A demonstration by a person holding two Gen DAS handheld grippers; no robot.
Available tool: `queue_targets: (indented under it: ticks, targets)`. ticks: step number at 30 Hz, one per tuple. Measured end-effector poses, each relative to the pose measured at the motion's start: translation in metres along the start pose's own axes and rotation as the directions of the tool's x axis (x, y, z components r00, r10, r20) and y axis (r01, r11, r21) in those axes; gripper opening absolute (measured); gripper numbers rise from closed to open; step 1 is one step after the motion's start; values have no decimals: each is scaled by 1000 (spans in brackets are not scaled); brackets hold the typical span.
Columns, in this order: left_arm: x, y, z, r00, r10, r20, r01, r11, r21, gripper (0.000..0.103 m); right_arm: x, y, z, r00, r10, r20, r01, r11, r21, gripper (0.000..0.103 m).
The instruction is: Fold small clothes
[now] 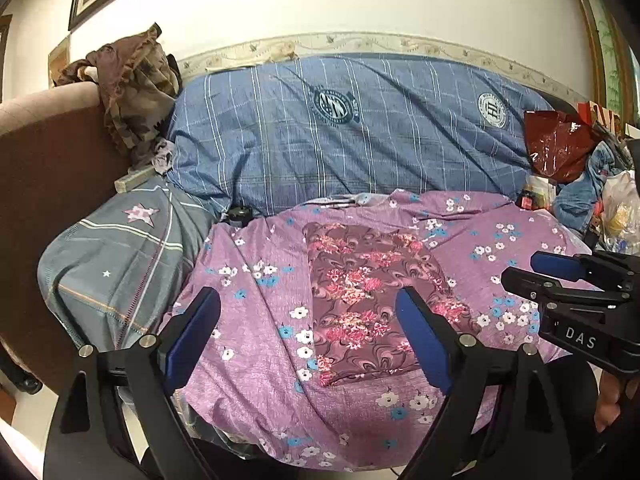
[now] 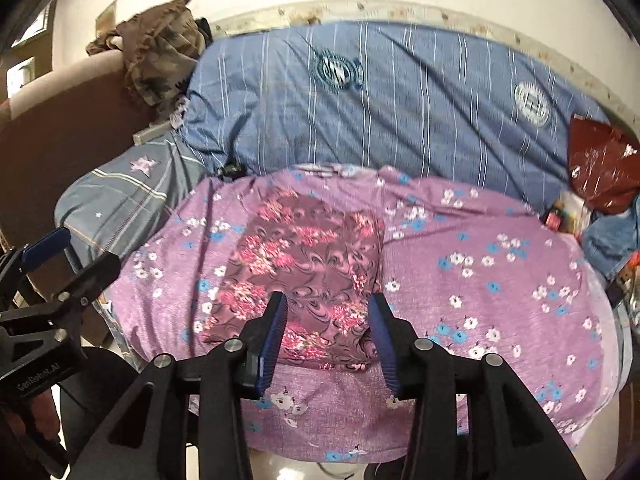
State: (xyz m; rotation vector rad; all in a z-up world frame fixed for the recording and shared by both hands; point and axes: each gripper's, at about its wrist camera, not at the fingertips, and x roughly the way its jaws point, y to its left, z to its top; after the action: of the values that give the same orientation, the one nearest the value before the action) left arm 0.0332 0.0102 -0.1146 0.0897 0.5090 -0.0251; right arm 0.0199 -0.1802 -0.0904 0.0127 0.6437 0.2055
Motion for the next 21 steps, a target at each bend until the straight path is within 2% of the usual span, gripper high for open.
queue_targets:
  ticks: [5,12,21]
  targets:
    - [-11,-2,1,1000,12,19,-12,1000,-7,94,-17,6,0,999,4,32,-4,1000,-8,48]
    - [-26,-4,3,997,41,59,-41,999,-6,103,-30,10,-1,999,8,52,-8,1000,-7,50]
    - [-37,-6,6,994,61,86,-60,998,-10,103,-38,11,-1,998,-6,68,6,1000,0,50]
